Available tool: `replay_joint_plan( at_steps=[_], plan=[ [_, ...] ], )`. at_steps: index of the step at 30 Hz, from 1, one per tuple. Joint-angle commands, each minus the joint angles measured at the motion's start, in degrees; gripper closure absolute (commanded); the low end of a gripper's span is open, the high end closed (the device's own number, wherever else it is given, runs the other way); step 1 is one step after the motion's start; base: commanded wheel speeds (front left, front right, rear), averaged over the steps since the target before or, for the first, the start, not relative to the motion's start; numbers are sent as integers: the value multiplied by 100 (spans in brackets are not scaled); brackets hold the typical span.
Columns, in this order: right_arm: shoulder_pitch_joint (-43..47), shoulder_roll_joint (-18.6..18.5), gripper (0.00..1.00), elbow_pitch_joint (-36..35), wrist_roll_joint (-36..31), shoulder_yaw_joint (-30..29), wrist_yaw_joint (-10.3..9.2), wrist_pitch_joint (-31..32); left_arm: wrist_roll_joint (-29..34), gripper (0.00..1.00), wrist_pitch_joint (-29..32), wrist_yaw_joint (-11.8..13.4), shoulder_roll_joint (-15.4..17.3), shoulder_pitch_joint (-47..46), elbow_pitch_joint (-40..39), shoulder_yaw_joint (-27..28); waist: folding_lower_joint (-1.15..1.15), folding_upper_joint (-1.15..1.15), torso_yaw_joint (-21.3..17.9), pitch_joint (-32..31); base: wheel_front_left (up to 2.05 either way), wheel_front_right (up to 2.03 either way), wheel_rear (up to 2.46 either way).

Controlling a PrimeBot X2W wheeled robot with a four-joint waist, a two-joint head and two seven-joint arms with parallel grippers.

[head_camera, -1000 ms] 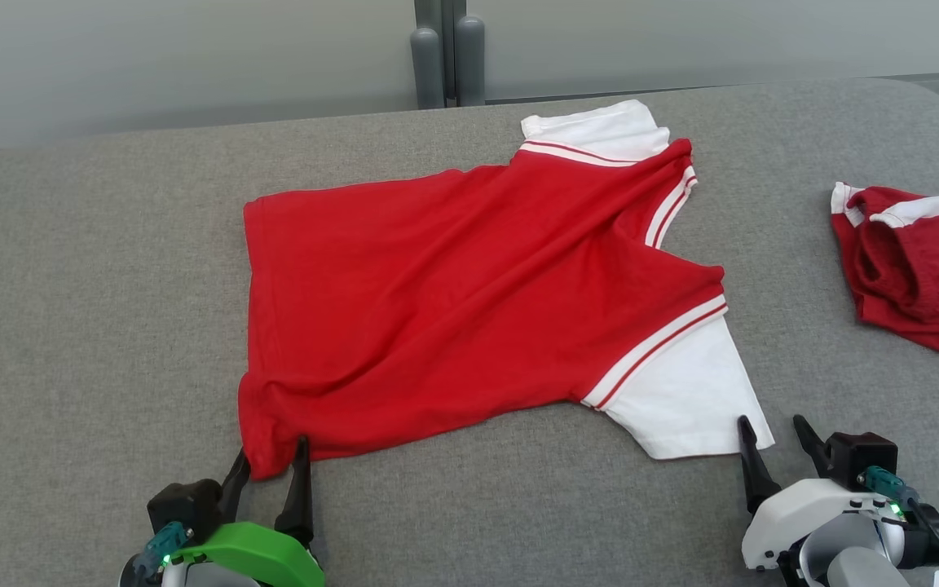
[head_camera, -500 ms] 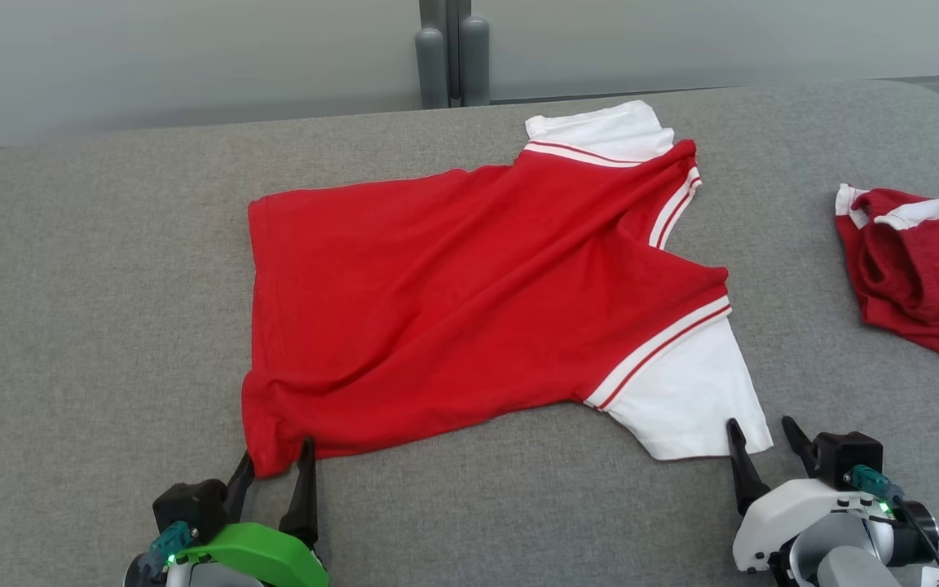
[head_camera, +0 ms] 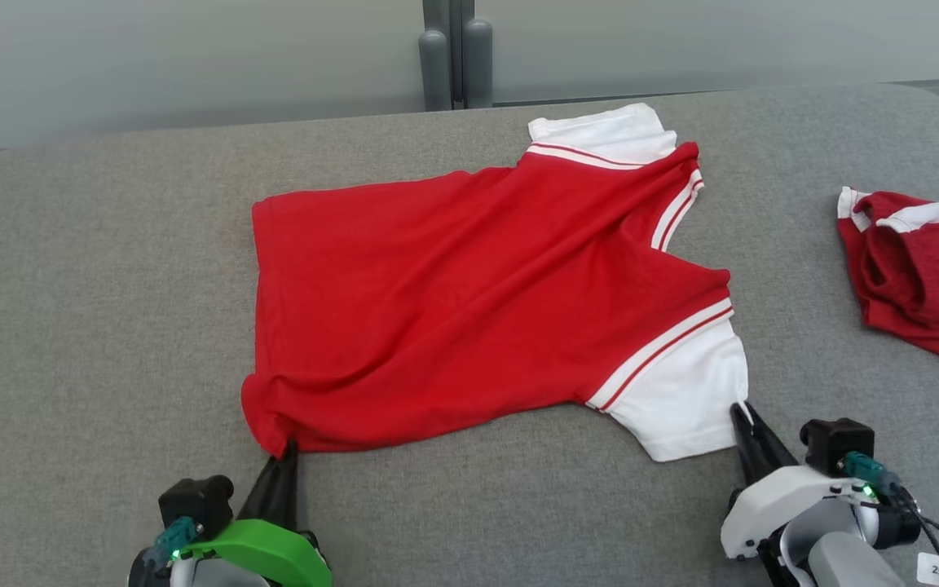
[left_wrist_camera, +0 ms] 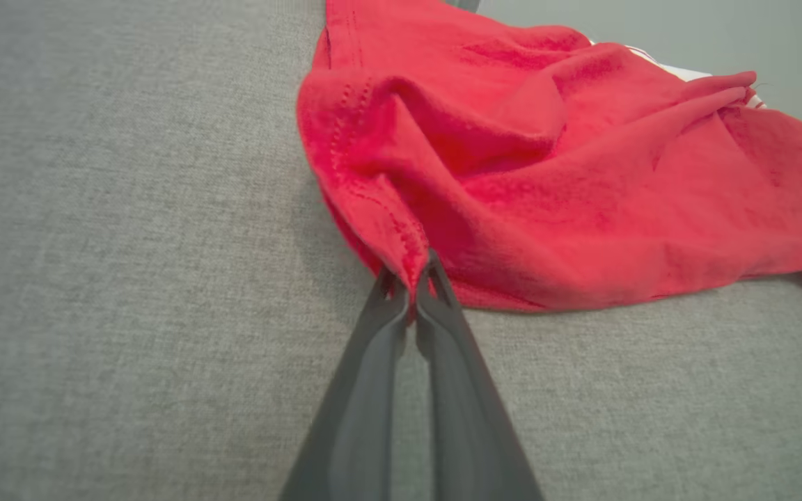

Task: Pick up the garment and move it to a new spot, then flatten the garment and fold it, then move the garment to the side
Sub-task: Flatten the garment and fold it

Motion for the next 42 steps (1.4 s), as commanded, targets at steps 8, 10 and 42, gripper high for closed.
replay_joint_plan(
  at_steps=[8, 10, 42],
  plan=[
    [353, -148, 100, -543, 375, -52, -8, 6, 52, 100, 1, -16, 147, 227, -324, -2, 0, 0, 26, -466, 0, 0, 0],
    [403, -133, 100, -680, 448, -58, -8, 7, 105, 100, 1, -16, 196, 266, -479, -23, 0, 0, 37, -597, 0, 0, 0],
    [-4447, -1726, 100, -1428, 385, 356, -8, 216, -691, 100, 97, -5, 3046, -5241, -1532, -2656, 0, 0, 370, 1157, 0, 0, 0]
  ],
)
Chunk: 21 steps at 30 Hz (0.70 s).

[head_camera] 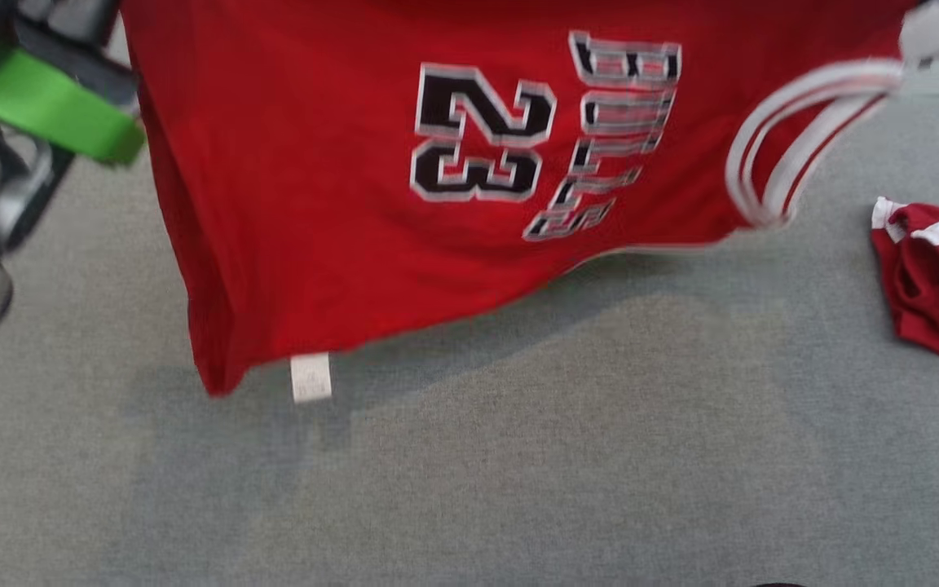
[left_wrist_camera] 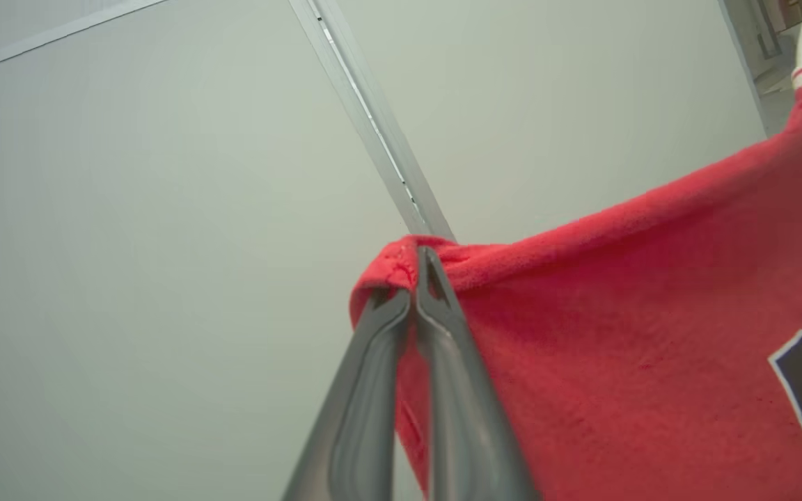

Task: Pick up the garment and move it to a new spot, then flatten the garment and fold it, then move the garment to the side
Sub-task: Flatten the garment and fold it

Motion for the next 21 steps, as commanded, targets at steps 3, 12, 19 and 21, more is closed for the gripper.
replay_joint_plan(
  at_steps=[3, 12, 19, 21],
  plan=[
    [-1441, -1, 100, 514, -418, -5, -9, -39, 214, 100, -107, 9, -178, -1245, 634, -231, 0, 0, 58, 1838, 0, 0, 0],
    [-3675, 223, 100, 1328, -1596, -573, -10, -208, 800, 100, -144, 9, -574, -2936, 1330, 67, 0, 0, -80, 2486, 0, 0, 0],
    [-3604, 324, 100, 869, -1688, -959, -10, -212, 1022, 100, -146, 10, -642, -2707, 1206, 517, 0, 0, -131, 2659, 0, 0, 0],
    [-3440, 331, 100, 748, -1616, -1057, -10, -212, 1019, 100, -146, 10, -663, -2509, 1220, 709, 0, 0, -148, 2720, 0, 0, 0]
  ],
)
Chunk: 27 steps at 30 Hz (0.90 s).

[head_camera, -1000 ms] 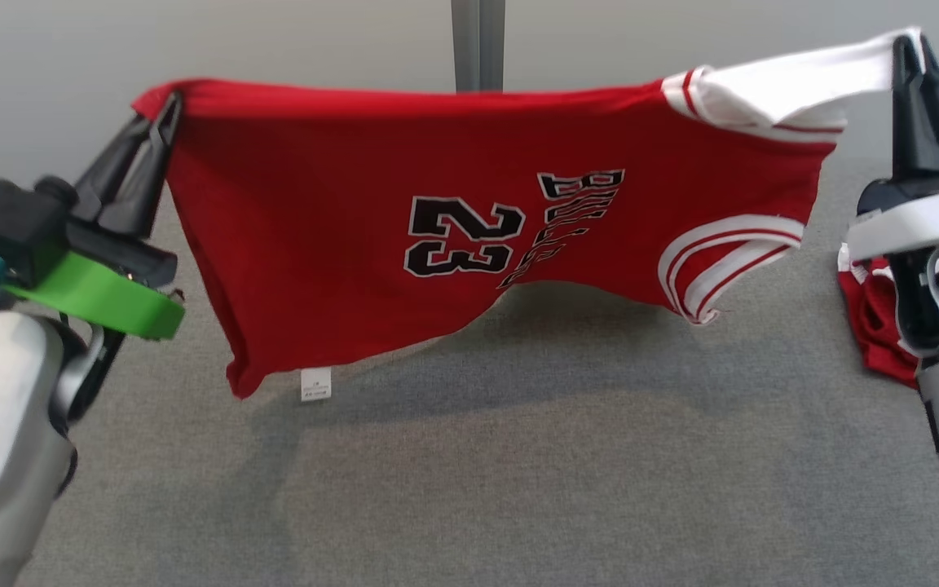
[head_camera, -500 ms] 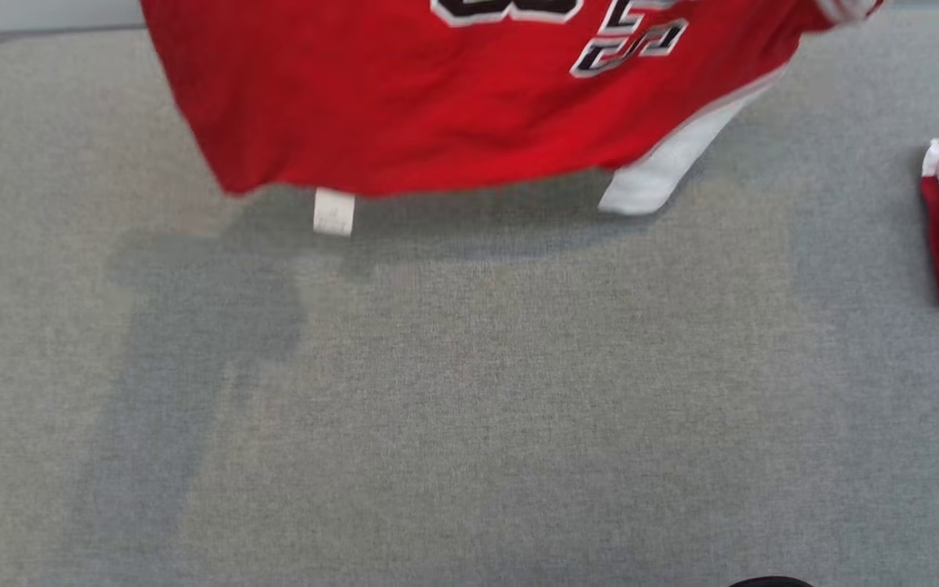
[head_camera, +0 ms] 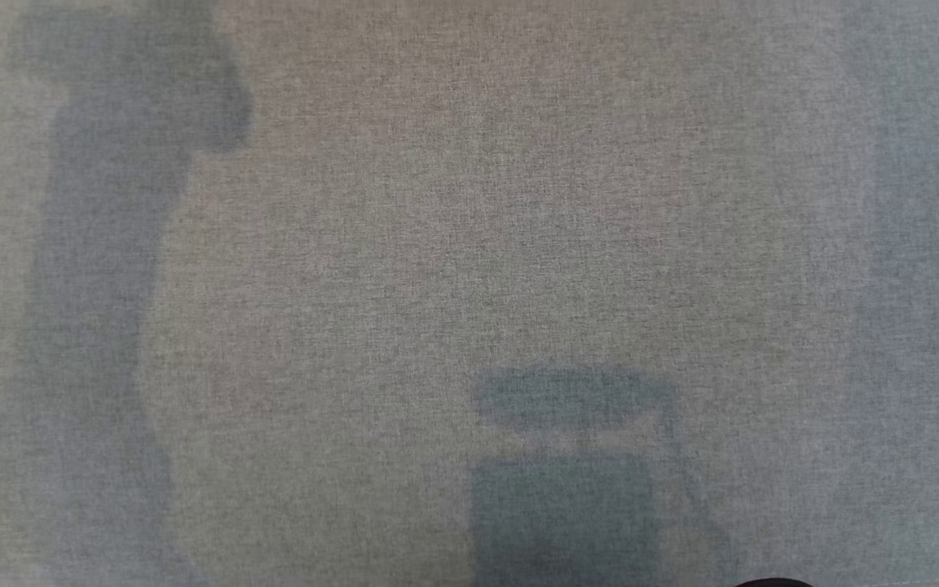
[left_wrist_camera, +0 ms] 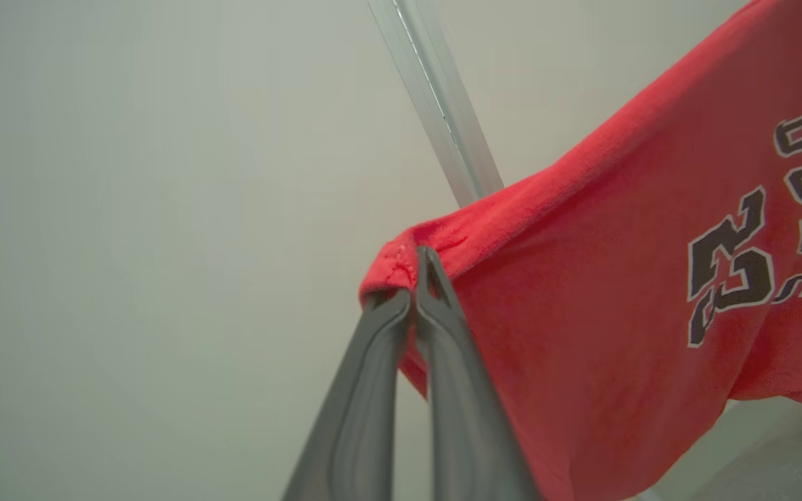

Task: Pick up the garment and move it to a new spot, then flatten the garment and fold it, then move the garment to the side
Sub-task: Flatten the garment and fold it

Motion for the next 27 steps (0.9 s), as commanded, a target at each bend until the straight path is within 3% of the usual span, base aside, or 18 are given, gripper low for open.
replay_joint_plan(
  at_steps=[1, 8, 16, 21, 27],
  plan=[
    [192, 2, 100, -56, 67, -35, -10, -23, -1, 100, -11, 13, -22, 193, -6, 29, -1, 0, -75, 206, 0, 0, 0],
    [1736, -130, 100, -725, 1037, 276, -10, -24, -72, 100, -12, 13, -257, 1856, -323, 501, -1, 0, -114, 72, 0, 0, 0],
    [4851, -161, 100, -1391, 2186, 318, -10, -25, -111, 100, -6, 14, -853, 4577, -532, 1329, -1, 0, -144, -813, 0, 0, 0],
    [6402, -52, 100, -1185, 2549, 467, -11, -25, -83, 100, -6, 14, -1205, 5853, -346, 1599, -1, 0, -216, -1369, 0, 0, 0],
    [7448, -18, 100, -624, 2788, 624, -12, -26, -105, 100, -6, 14, -1503, 6764, -203, 1734, -1, 0, -328, -1925, 0, 0, 0]
  ],
)
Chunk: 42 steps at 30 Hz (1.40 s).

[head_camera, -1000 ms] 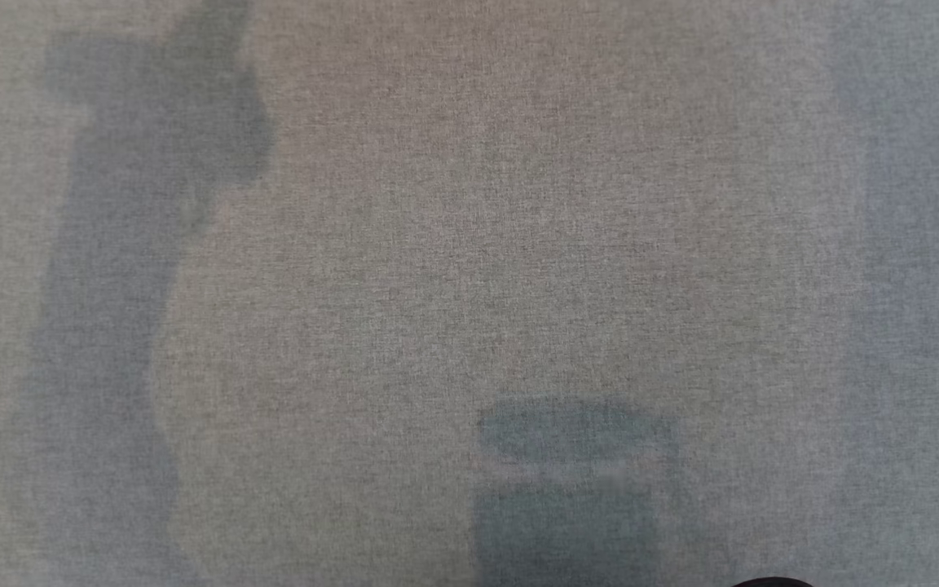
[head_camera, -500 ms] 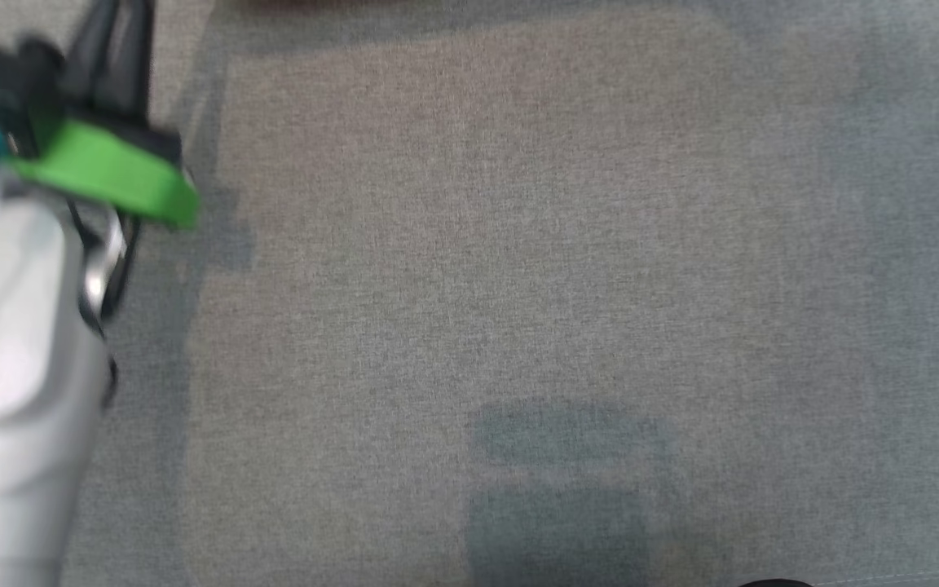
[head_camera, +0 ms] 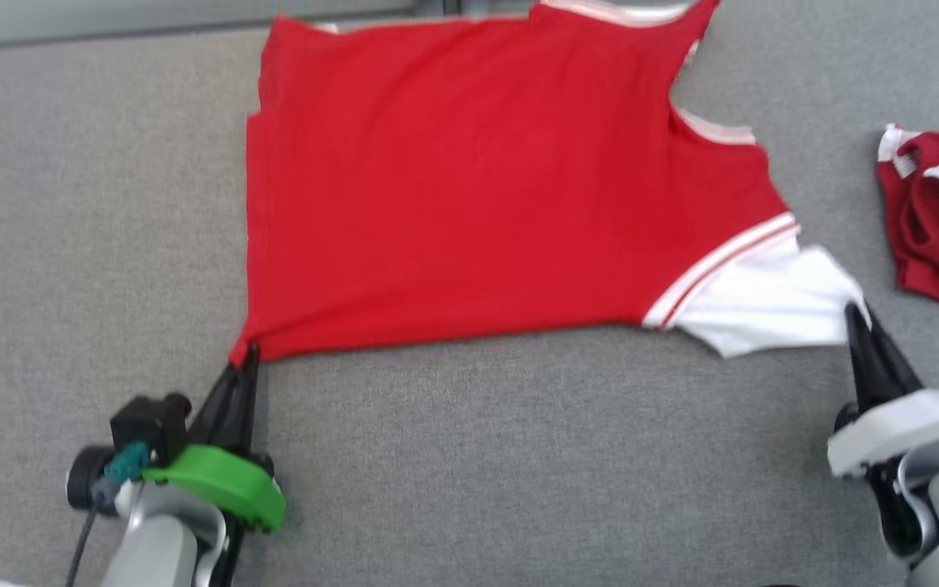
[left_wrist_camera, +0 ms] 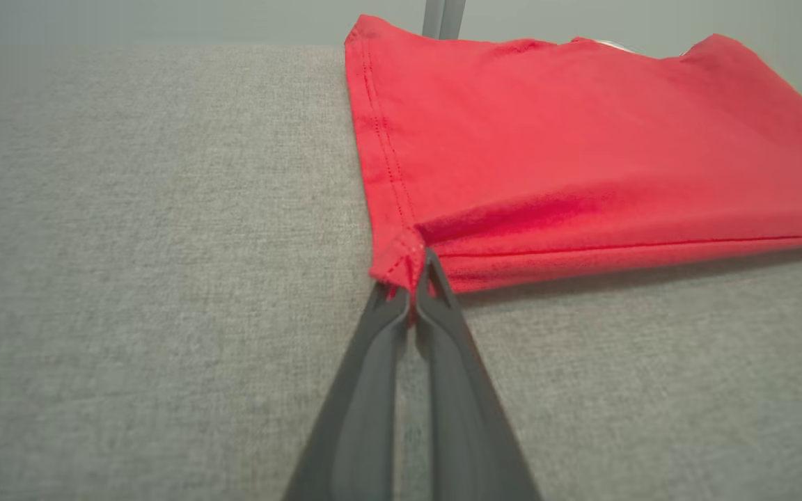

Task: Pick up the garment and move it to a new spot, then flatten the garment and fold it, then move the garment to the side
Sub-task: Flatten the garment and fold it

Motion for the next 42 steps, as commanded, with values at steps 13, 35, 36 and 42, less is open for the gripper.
replay_joint_plan(
  at_steps=[13, 35, 36, 42],
  plan=[
    [1602, -410, 100, 680, 273, 524, -21, -26, 139, 100, 2, 21, -193, 1693, 569, 371, 0, 0, -77, -1748, 0, 0, 0],
    [2171, -717, 100, -408, 704, 726, -16, -26, 397, 100, 1, 16, -455, 2493, -774, 437, 0, 0, 127, -1883, 0, 0, 0],
    [2085, -728, 100, -487, 647, 712, -15, -26, 412, 100, 1, 16, -444, 2417, -874, 371, 0, 0, 141, -1860, 0, 0, 0],
    [1477, -635, 100, -277, 461, 734, -14, -26, 400, 100, 1, 16, -381, 1842, -886, 25, 0, 0, 194, -1686, 0, 0, 0]
  ],
)
